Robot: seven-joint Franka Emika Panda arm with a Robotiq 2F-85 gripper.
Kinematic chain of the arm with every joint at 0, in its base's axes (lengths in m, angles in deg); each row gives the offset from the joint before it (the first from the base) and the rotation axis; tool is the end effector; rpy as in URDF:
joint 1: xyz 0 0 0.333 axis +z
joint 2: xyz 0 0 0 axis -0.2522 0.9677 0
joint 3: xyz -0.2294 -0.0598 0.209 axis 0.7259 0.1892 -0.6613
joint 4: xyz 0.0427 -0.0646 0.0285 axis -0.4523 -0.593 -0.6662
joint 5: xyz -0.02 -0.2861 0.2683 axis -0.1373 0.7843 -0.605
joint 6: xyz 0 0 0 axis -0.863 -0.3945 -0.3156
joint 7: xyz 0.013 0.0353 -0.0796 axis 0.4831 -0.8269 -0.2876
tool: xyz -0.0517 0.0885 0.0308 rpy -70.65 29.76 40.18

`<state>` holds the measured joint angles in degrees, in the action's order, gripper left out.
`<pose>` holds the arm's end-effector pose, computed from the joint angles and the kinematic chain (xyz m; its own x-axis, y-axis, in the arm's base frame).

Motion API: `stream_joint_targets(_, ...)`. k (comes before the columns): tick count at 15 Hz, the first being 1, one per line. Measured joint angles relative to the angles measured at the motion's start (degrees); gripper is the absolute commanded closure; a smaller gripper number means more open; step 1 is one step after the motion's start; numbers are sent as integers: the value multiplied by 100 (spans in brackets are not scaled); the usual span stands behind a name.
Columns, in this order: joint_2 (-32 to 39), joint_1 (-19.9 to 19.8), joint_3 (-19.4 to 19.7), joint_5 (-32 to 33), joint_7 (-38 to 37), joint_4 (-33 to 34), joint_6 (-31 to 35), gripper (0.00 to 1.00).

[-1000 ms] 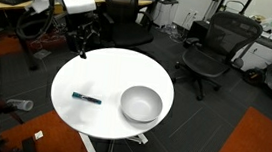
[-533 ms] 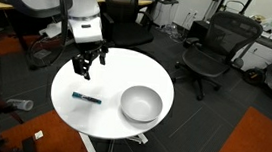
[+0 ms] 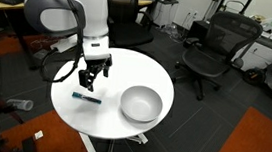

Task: Put the marker in the white bowl

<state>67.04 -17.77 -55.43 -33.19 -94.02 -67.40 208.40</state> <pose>0.5289 -0.0977 0.2168 0.4342 -0.8991 0.0552 -0.9003 -0.4351 -0.0056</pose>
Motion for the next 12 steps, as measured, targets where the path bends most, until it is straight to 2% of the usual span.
stream_joint_targets(12,484,5,4,-233,134,42,-5,0)
